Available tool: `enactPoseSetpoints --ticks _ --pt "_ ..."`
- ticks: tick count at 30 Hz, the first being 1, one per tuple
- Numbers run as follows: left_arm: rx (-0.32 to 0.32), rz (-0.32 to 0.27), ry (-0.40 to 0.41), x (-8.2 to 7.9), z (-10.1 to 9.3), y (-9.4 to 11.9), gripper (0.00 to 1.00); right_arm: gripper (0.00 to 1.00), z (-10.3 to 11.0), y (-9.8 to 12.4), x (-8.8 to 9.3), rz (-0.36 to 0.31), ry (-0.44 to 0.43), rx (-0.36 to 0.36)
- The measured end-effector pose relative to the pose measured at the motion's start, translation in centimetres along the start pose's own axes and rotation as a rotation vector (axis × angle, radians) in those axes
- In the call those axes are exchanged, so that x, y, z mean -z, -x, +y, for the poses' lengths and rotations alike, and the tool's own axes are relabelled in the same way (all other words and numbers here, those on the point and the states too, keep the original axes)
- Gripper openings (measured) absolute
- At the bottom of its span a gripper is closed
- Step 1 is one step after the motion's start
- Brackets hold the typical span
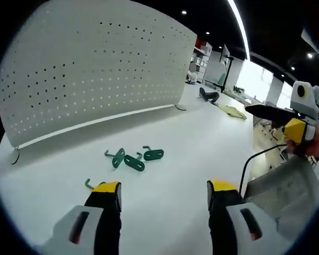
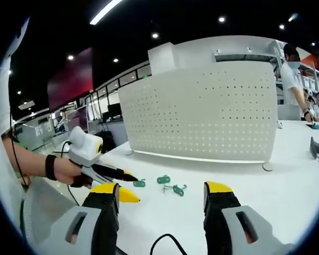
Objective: Insert the hook assembly into the mounting plate slot until the hook locks in place.
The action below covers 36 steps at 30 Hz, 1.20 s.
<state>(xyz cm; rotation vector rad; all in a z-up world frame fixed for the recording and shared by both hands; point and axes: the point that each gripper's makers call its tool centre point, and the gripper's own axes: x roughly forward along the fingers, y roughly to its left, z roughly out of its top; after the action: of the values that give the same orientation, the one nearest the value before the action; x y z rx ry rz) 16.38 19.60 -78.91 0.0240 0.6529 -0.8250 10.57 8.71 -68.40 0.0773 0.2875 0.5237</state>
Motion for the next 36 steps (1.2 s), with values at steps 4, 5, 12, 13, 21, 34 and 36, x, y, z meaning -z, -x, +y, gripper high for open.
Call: enactPoseSetpoints --ticks 4,5,12,13,21,34,36 --pt "-0.008 0.011 0.005 0.1 0.2 -0.6 0.63 0.65 0.1 -0.1 0.1 0.005 0.002 -0.006" --pt "-0.014 0.014 0.014 0.1 0.4 -0.7 0.62 0.65 0.1 -0.1 0.1 0.005 0.003 -0.006" --pt "-0.03 0.024 0.059 0.0 1.1 -1.4 0.58 0.65 -0.3 -0.1 -0.1 0.001 -0.001 0.001" --pt "-0.035 0.023 0.067 0.0 1.3 -1.5 0.57 0.65 -0.3 -0.1 -0.1 -0.002 -0.003 0.002" --pt "-0.053 0.042 0.09 0.2 1.9 -2.5 0.53 0.65 -0.7 0.0 0.2 0.006 -0.008 0.011" --pt "-0.074 0.07 0.112 0.4 2.5 -4.0 0.46 0.65 -1.3 0.0 0.7 0.019 -0.016 0.03" --pt "-0.075 0.071 0.115 0.4 2.6 -4.1 0.44 0.65 -1.4 0.0 0.7 0.017 -0.019 0.031"
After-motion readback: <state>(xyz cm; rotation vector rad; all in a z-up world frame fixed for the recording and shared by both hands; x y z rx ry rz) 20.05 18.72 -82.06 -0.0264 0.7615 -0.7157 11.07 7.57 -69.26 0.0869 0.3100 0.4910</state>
